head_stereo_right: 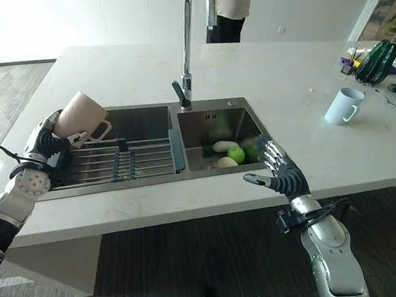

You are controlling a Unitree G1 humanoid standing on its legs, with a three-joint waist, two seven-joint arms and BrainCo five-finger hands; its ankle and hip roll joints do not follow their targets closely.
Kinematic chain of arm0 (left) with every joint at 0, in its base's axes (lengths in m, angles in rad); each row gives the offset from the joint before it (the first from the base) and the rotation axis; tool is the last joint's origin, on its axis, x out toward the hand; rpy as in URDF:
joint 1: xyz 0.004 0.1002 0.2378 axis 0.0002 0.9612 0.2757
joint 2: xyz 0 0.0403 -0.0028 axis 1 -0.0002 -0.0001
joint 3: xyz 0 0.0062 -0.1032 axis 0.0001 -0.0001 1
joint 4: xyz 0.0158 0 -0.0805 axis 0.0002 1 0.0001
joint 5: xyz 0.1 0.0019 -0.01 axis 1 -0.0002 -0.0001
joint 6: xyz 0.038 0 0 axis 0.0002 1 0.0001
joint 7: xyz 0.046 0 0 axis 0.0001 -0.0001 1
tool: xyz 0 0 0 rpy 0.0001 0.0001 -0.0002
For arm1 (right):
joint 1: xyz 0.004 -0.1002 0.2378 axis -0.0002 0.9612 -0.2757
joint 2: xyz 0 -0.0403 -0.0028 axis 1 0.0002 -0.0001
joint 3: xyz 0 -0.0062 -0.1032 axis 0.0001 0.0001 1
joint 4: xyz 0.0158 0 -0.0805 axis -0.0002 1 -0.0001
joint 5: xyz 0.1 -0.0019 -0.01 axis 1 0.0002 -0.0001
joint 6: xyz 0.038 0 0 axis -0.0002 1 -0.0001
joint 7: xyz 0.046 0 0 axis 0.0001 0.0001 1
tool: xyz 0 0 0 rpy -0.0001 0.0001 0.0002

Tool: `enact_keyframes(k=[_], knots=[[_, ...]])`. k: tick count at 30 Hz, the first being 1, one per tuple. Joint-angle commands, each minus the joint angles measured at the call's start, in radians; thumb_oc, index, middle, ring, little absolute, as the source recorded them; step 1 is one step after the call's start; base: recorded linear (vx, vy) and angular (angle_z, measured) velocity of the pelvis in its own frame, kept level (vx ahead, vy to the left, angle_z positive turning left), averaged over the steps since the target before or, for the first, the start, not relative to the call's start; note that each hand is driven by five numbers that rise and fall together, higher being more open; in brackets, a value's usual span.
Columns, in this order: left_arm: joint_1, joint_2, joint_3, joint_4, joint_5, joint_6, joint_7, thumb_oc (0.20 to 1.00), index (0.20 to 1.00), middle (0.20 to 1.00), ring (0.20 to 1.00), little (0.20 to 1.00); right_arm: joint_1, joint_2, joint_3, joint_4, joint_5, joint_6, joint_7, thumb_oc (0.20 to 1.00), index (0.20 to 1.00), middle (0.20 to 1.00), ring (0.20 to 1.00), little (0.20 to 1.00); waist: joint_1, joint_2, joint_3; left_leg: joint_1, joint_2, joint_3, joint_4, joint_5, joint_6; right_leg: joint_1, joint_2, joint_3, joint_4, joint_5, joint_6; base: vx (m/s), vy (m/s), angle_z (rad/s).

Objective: Place the dishes in the dishwasher.

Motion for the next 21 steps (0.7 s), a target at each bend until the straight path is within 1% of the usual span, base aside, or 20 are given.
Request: enact_keyframes(k=[1, 3, 5, 6, 9, 11, 13, 14, 15, 17, 18, 19, 21], knots=[[-0.020, 0.004, 0.129, -0.225, -0.140, -0.139, 0.057, 0.200, 0.200, 0.200, 0.200, 0.200, -0.011, 0.035, -0.068, -0.073, -0.026, -0.093, -0.023, 1.000, 1.000, 1.000, 1.000, 1.000, 0.017, 0.024, -0.027, -0.009, 0.031, -0.095, 0.012, -0.051, -0.005, 0.075, -0.026, -0.049, 0.007, -0.112, 0.048, -0.03, -0.095, 0.00], [0.021, -0.045, 0.162, -0.330, -0.189, -0.160, 0.057, 0.200, 0.200, 0.200, 0.200, 0.200, -0.005, 0.063, -0.074, -0.084, -0.040, -0.109, -0.040, 1.000, 1.000, 1.000, 1.000, 1.000, 0.031, 0.019, -0.031, -0.011, 0.030, -0.104, 0.012, -0.052, -0.004, 0.078, -0.027, -0.058, 0.007, -0.114, 0.046, -0.02, -0.066, 0.11], [0.059, -0.090, 0.191, -0.408, -0.220, -0.180, 0.056, 0.200, 0.200, 0.200, 0.200, 0.200, -0.006, 0.085, -0.078, -0.096, -0.049, -0.121, -0.065, 1.000, 1.000, 1.000, 1.000, 1.000, 0.043, 0.016, -0.034, -0.011, 0.030, -0.112, 0.012, -0.054, -0.002, 0.082, -0.027, -0.066, 0.007, -0.117, 0.043, -0.03, -0.072, 0.15], [0.066, -0.100, 0.198, -0.427, -0.240, -0.194, 0.056, 0.200, 0.200, 0.200, 0.200, 0.200, -0.008, 0.090, -0.079, -0.098, -0.051, -0.126, -0.073, 1.000, 1.000, 1.000, 1.000, 1.000, 0.047, 0.015, -0.034, -0.011, 0.030, -0.115, 0.012, -0.054, -0.002, 0.084, -0.027, -0.068, 0.007, -0.117, 0.042, -0.04, -0.082, 0.06], [0.110, -0.146, 0.233, -0.539, -0.313, -0.228, 0.026, 0.200, 0.200, 0.200, 0.200, 0.200, -0.023, 0.115, -0.081, -0.113, -0.060, -0.146, -0.121, 1.000, 1.000, 1.000, 1.000, 1.000, 0.070, 0.013, -0.037, -0.013, 0.035, -0.128, 0.012, -0.052, -0.003, 0.091, -0.021, -0.081, 0.007, -0.123, 0.032, -0.06, -0.112, 0.11], [0.134, -0.167, 0.248, -0.598, -0.338, -0.232, 0.009, 0.200, 0.200, 0.200, 0.200, 0.200, -0.022, 0.124, -0.081, -0.126, -0.066, -0.154, -0.138, 1.000, 1.000, 1.000, 1.000, 1.000, 0.079, 0.012, -0.036, -0.014, 0.040, -0.136, 0.012, -0.049, -0.005, 0.095, -0.016, -0.087, 0.007, -0.126, 0.026, -0.07, -0.134, 0.18], [0.179, -0.203, 0.267, -0.678, -0.419, -0.247, -0.031, 0.200, 0.200, 0.200, 0.200, 0.200, -0.018, 0.131, -0.086, -0.156, -0.063, -0.163, -0.156, 1.000, 1.000, 1.000, 1.000, 1.000, 0.099, 0.009, -0.034, -0.016, 0.050, -0.147, 0.012, -0.040, -0.010, 0.098, -0.006, -0.098, 0.007, -0.129, 0.015, -0.11, -0.214, 0.22], [0.204, -0.224, 0.274, -0.710, -0.503, -0.249, -0.067, 0.200, 0.200, 0.200, 0.200, 0.200, -0.017, 0.129, -0.090, -0.168, -0.055, -0.170, -0.162, 1.000, 1.000, 1.000, 1.000, 1.000, 0.112, 0.007, -0.032, -0.018, 0.057, -0.156, 0.012, -0.032, -0.016, 0.099, 0.003, -0.102, 0.007, -0.131, 0.008, -0.10, -0.214, 0.29], [0.214, -0.234, 0.277, -0.720, -0.545, -0.248, -0.082, 0.200, 0.200, 0.200, 0.200, 0.200, -0.017, 0.127, -0.090, -0.170, -0.050, -0.174, -0.162, 1.000, 1.000, 1.000, 1.000, 1.000, 0.117, 0.008, -0.030, -0.018, 0.060, -0.162, 0.012, -0.028, -0.019, 0.101, 0.007, -0.104, 0.007, -0.131, 0.004, -0.09, -0.223, 0.28], [0.240, -0.278, 0.269, -0.757, -0.636, -0.247, -0.124, 0.200, 0.200, 0.200, 0.200, 0.200, -0.031, 0.124, -0.085, -0.176, -0.042, -0.186, -0.168, 1.000, 1.000, 1.000, 1.000, 1.000, 0.144, 0.006, -0.018, -0.027, 0.070, -0.188, 0.012, -0.007, -0.032, 0.105, 0.022, -0.112, 0.007, -0.133, -0.010, -0.07, -0.213, 0.25], [0.250, -0.290, 0.266, -0.771, -0.654, -0.243, -0.133, 0.200, 0.200, 0.200, 0.200, 0.200, -0.034, 0.121, -0.083, -0.181, -0.041, -0.189, -0.172, 1.000, 1.000, 1.000, 1.000, 1.000, 0.152, 0.006, -0.014, -0.033, 0.073, -0.198, 0.012, 0.001, -0.036, 0.106, 0.026, -0.115, 0.007, -0.133, -0.013, -0.09, -0.216, 0.25], [0.269, -0.307, 0.264, -0.791, -0.701, -0.240, -0.153, 0.200, 0.200, 0.200, 0.200, 0.200, -0.036, 0.115, -0.082, -0.192, -0.036, -0.193, -0.179, 1.000, 1.000, 1.000, 1.000, 1.000, 0.169, 0.005, -0.006, -0.051, 0.078, -0.217, 0.012, 0.018, -0.041, 0.106, 0.029, -0.123, 0.007, -0.133, -0.017, -0.10, -0.163, 0.27], [0.290, -0.319, 0.261, -0.801, -0.726, -0.245, -0.175, 0.200, 0.200, 0.200, 0.200, 0.200, -0.034, 0.108, -0.084, -0.198, -0.028, -0.206, -0.186, 1.000, 1.000, 1.000, 1.000, 1.000, 0.182, 0.007, 0.003, -0.084, 0.089, -0.225, 0.012, 0.046, -0.050, 0.105, 0.032, -0.142, 0.007, -0.137, -0.022, -0.15, -0.121, 0.49]])
